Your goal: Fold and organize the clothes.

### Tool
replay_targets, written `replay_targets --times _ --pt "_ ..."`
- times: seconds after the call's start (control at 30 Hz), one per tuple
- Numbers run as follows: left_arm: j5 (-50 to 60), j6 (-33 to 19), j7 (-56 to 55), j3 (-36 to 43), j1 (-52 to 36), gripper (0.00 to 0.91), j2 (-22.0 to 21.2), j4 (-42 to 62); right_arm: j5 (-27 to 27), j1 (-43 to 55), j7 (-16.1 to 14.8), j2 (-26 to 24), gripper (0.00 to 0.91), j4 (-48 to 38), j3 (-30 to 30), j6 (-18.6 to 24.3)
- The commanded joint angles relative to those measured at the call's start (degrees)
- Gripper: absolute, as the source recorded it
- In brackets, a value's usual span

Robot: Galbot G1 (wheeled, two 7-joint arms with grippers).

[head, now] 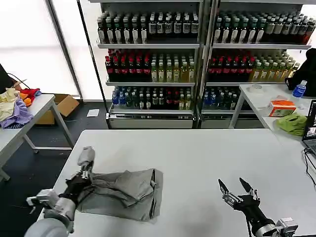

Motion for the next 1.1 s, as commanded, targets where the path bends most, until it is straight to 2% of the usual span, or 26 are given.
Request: replay_targets --times 0.03,0.3,0.33,0.37,0.4,0.57,0.87,0.97,1.1 --pt "2.58 -1.06 1.62 17.15 -1.85 0.010 -4.34 2.30 0.07 -0.53 0.09 -0.05 0.907 -0.20 0.78 -0.08" --pt "4.73 -1.20 2.94 20.57 -0.98 0.020 -4.98 5.82 0.34 0.09 0.18 -0.30 0.907 -0.59 1.19 -0.12" --pt "4.81 -1.10 3.10 20.73 -1.05 0.151 -5.01 5.98 0.32 0.23 0.18 -0.22 0.907 -0.54 1.09 -0.17" --pt "4.96 -0.88 3.11 20.87 -1.22 0.574 -5.13 6.59 0.34 0.34 0.19 -0.19 0.907 -0.50 1.00 -0.22" --pt "5.17 -0.42 3.11 21.01 -1.48 0.907 -5.39 6.93 0.34 0.50 0.22 -0.21 0.907 -0.46 0.91 -0.30" --pt "6.47 0.33 3.44 20.73 -2.90 0.907 -6.47 8.43 0.31 0.98 0.30 -0.16 0.907 -0.78 0.92 -0.38" --pt "0.63 1.53 4.00 17.53 -0.09 0.907 -4.94 -4.03 0.24 1.70 0.36 0.22 0.907 -1.89 0.46 -0.31" --pt "-2.63 2.99 3.82 15.42 1.95 0.907 -4.54 -8.62 0.26 2.08 0.40 0.22 0.907 -2.04 0.43 -0.34" --pt "-4.06 3.70 3.59 8.49 3.15 0.907 -3.88 -11.76 0.36 2.01 0.34 0.02 0.907 -2.39 0.72 -0.15"
